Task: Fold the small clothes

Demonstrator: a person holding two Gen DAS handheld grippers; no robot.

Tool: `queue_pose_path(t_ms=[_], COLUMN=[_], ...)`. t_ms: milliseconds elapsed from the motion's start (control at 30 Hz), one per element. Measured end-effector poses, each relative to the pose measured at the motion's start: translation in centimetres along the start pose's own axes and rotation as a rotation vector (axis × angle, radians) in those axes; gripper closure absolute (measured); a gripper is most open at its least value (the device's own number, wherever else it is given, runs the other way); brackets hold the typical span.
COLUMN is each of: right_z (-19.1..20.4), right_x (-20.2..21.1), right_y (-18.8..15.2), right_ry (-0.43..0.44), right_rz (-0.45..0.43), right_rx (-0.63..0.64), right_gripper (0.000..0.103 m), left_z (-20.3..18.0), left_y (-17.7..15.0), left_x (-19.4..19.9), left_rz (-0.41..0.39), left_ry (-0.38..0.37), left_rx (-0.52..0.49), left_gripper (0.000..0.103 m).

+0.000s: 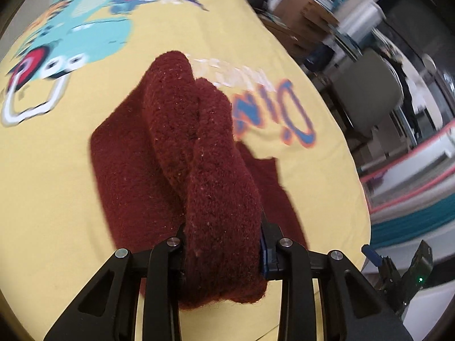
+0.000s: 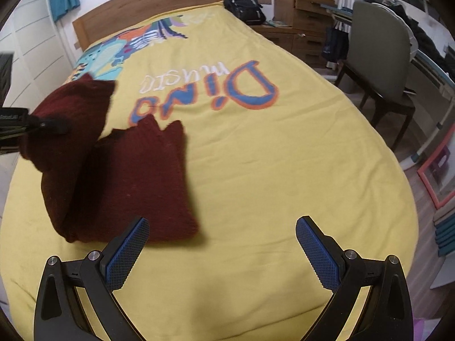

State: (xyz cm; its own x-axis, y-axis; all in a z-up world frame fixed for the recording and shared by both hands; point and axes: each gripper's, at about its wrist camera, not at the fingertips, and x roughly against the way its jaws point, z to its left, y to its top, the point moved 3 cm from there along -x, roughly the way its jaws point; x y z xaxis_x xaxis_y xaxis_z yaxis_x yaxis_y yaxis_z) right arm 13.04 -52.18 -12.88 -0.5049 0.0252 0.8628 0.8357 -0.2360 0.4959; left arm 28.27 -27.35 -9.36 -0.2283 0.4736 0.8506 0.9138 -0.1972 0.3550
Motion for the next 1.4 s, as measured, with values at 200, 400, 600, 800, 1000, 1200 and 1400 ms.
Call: queue_pose_path(t_ms=[200,400,600,800,1000,1200,1400], right_z=[-2.6,-3.7,-4.2,-3.8,-3.0,-0.1,4.3], right_x=[-1.1,-2.3,-2.6,-2.2,-1.2,0.4,1.5], right_y=[-1.8,-3.1,-3.7,-3.6,-2.9,-0.3,4.6], right_ry=[-0.022,-0.021,-0.013,-0.012,0.014,0.070,0.105], right_rz=[0.066,0.114,0.124,0.122,0.105,0.070,0.050], right_rx=[-0.048,-0.071,-0.099,-0.083,-0.072,-0.005,0.101], right_gripper=[0.000,0.000,0.000,0.000,0.000,0.000,0.000], left_z=[-5.7,-5.1,-5.4,-6.2,-6.7,-4.5,1.3], left_y=[-1.5,-3.3,-3.5,-2.9,-1.7,-0.5,-0.4], left_x=[-7.5,-11.3,-11.4,-9.8,-6.6,-3.3,0.3], left_rz=[0.097,0.169,0.188,0.189,0.120,0.063,0.000], left_ry=[0.145,0.231,0.225,0.188,0.135,0.096,0.166], left_rx=[-0.169,-0.159,-0.160,-0.149,-0.152,-0.104,-0.019], left_gripper=[0.077,0.066,0.054,0.033,0.007,0.001,0.001])
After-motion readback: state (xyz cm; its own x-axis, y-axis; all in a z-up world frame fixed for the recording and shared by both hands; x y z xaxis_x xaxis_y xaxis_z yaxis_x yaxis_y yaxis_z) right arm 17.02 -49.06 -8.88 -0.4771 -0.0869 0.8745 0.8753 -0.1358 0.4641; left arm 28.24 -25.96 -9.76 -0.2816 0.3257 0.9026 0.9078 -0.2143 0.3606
